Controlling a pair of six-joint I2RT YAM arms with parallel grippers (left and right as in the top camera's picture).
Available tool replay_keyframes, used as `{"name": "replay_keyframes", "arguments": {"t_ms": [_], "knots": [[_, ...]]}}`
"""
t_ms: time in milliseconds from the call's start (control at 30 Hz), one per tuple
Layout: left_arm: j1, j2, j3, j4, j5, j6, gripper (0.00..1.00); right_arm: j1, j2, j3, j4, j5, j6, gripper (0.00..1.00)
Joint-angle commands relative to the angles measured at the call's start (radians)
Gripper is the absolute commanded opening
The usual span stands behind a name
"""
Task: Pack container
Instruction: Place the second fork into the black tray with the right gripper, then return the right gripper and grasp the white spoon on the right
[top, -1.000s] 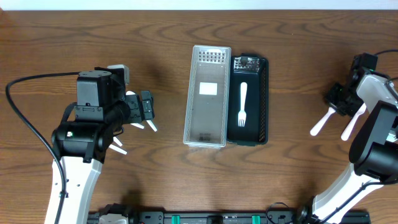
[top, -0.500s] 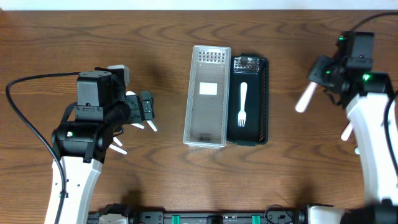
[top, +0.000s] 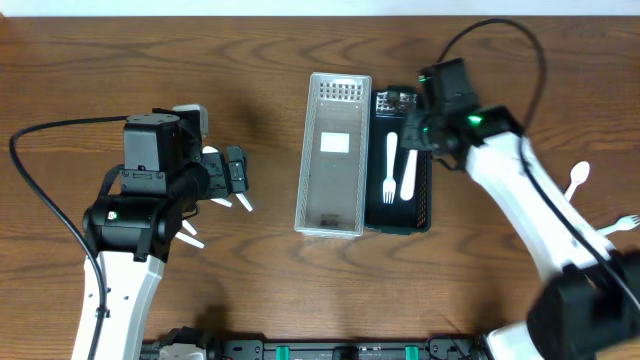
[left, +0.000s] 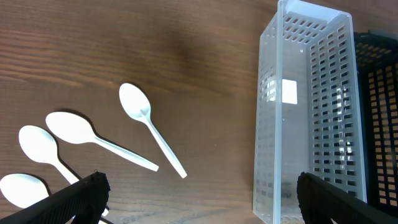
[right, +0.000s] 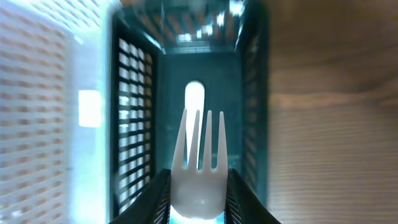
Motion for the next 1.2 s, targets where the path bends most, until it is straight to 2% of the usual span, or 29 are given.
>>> {"name": "replay_keyframes", "arguments": {"t_ms": [0, 100, 167, 200, 400, 567, 633, 933, 1167], "knots": [[0.004, 0.003, 0.023, -0.003, 0.005, 0.006, 0.98, 0.011, 0.064, 0.0, 0.017, -0.037, 0.016, 0.22], [0.004, 0.003, 0.023, -0.011, 0.005, 0.007, 0.98, 0.01, 0.082, 0.0, 0.04, -0.057, 0.009, 0.45], [0.004, 0.003, 0.023, -0.018, 0.005, 0.007, 0.98, 0.007, 0.077, 0.006, 0.043, -0.057, -0.011, 0.72], [0.004, 0.003, 0.023, -0.022, 0.005, 0.007, 0.98, 0.006, 0.073, 0.014, 0.035, -0.057, -0.023, 0.76], [0.004, 0.003, 0.023, -0.024, 0.005, 0.007, 0.98, -0.072, 0.047, 0.187, -0.159, 0.047, -0.042, 0.85], [0.004, 0.003, 0.023, -0.024, 0.005, 0.006, 0.98, -0.254, 0.01, 0.338, -0.267, 0.089, -0.042, 0.96], [0.004, 0.003, 0.023, -0.024, 0.005, 0.006, 0.98, -0.34, 0.005, 0.361, -0.288, 0.089, -0.042, 0.98], [0.004, 0.004, 0.023, -0.024, 0.005, 0.007, 0.98, -0.716, 0.043, 0.325, -0.353, 0.081, -0.051, 0.99], [0.004, 0.007, 0.023, -0.02, 0.005, 0.006, 0.98, -0.882, 0.073, 0.134, -0.232, 0.062, -0.18, 0.99]]}}
